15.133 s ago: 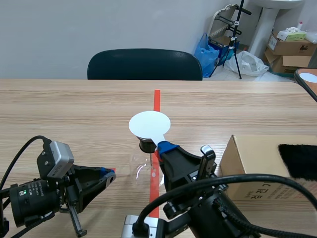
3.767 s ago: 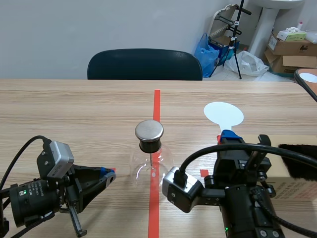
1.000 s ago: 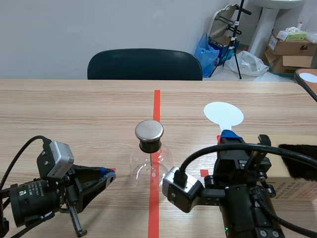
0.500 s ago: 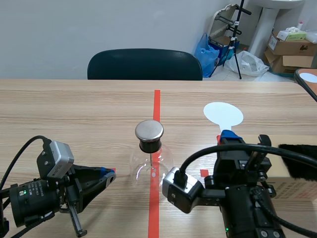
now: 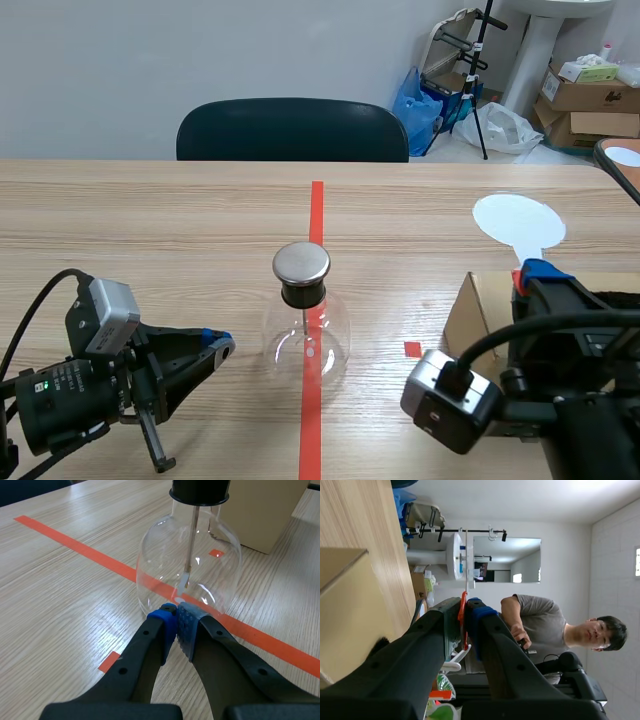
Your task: Do the electroscope experiment
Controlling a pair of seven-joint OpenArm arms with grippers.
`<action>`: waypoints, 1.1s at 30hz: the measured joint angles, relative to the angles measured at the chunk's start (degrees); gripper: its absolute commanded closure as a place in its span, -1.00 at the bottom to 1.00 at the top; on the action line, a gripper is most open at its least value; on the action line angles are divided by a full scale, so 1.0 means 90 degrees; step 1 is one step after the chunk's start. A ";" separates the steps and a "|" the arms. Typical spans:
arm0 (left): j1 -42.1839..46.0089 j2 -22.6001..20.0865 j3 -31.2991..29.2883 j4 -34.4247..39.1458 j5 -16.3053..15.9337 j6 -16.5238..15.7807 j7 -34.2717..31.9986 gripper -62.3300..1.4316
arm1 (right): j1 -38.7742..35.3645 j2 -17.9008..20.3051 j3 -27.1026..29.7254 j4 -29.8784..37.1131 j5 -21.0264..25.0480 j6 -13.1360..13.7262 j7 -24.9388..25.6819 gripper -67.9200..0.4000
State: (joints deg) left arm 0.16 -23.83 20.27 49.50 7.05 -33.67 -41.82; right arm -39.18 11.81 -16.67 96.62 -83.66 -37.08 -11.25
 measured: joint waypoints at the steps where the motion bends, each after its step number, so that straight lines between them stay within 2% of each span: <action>1: 0.0000 0.0000 0.0000 0.0000 -0.0002 0.0000 -0.0002 0.86 | -0.0051 -0.0015 0.0080 0.0000 0.0000 -0.0010 0.0097 0.94; 5: 0.0000 0.0000 0.0000 0.0000 0.0000 0.0000 0.0000 0.86 | -0.0168 -0.0027 0.0296 -0.0002 0.0002 -0.0505 0.0478 0.94; 6: 0.0000 0.0000 0.0000 0.0000 0.0000 0.0000 -0.0002 0.86 | -0.0175 -0.0027 0.0355 -0.0002 0.0005 -0.0522 0.0605 0.94; 13: 0.0000 -0.0005 0.0000 0.0000 0.0000 -0.0073 -0.0002 0.86 | -0.0364 -0.0085 0.0874 -0.0002 0.0398 -0.0498 0.1302 0.94; 19: 0.0165 -0.0172 -0.0002 0.0100 -0.0005 -0.0073 -0.0214 0.86 | -0.0568 -0.0787 0.1540 -0.0002 0.0393 -0.0481 0.2101 0.94; 24: 0.0661 -0.0483 -0.0124 0.0665 0.0000 -0.0073 -0.0313 0.86 | -0.0661 -0.1212 0.1855 -0.0007 0.0393 -0.0476 0.2550 0.94; 33: 0.1574 -0.0799 -0.0702 0.1727 0.0000 -0.0075 -0.0311 0.86 | -0.0661 -0.1647 0.2210 -0.0474 0.0393 -0.0474 0.3087 0.94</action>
State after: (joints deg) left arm 14.33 -31.03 13.96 65.04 7.05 -34.35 -44.62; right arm -45.12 -3.01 3.22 92.36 -80.12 -41.34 16.53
